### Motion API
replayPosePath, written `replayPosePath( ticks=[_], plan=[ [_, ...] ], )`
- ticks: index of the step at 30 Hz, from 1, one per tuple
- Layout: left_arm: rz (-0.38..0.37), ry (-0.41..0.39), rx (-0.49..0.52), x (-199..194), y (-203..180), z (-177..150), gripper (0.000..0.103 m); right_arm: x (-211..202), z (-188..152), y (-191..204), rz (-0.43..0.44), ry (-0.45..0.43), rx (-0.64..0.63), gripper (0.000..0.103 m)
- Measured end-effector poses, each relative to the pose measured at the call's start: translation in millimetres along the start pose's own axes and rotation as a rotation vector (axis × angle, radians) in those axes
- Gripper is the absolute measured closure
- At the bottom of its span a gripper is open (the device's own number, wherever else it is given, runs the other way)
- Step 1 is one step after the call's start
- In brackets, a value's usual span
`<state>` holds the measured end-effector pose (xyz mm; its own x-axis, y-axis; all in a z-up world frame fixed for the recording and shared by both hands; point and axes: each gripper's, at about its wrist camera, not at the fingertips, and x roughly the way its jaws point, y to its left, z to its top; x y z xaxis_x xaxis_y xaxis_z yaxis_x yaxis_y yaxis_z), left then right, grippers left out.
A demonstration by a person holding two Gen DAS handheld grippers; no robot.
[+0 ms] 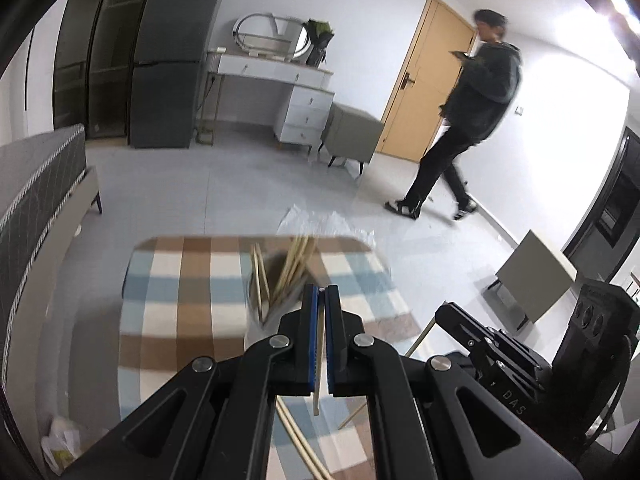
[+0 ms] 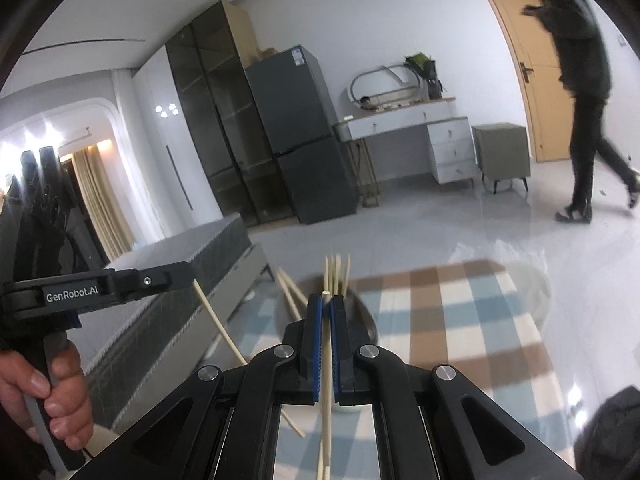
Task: Organize utensils
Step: 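Lift both held chopsticks and carry them above the utensil holder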
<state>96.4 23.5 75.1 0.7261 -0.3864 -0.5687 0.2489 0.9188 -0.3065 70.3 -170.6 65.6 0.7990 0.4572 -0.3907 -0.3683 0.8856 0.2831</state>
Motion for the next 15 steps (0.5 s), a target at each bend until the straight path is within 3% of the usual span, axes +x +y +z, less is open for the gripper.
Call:
replayPosePath(
  ticks=[7,15],
  plan=[
    [-0.017,-0.065,-0.009,4.1,8.3,46.7,0.103,21.3,54.7,12.3,0.029,-0.058,-0.044,0.1],
    [0.013,-0.089,0.021,20.9,26.1,75.1,0.103,63.4,100.2,30.3,0.055,-0.092,-0.124,0.1]
  ],
)
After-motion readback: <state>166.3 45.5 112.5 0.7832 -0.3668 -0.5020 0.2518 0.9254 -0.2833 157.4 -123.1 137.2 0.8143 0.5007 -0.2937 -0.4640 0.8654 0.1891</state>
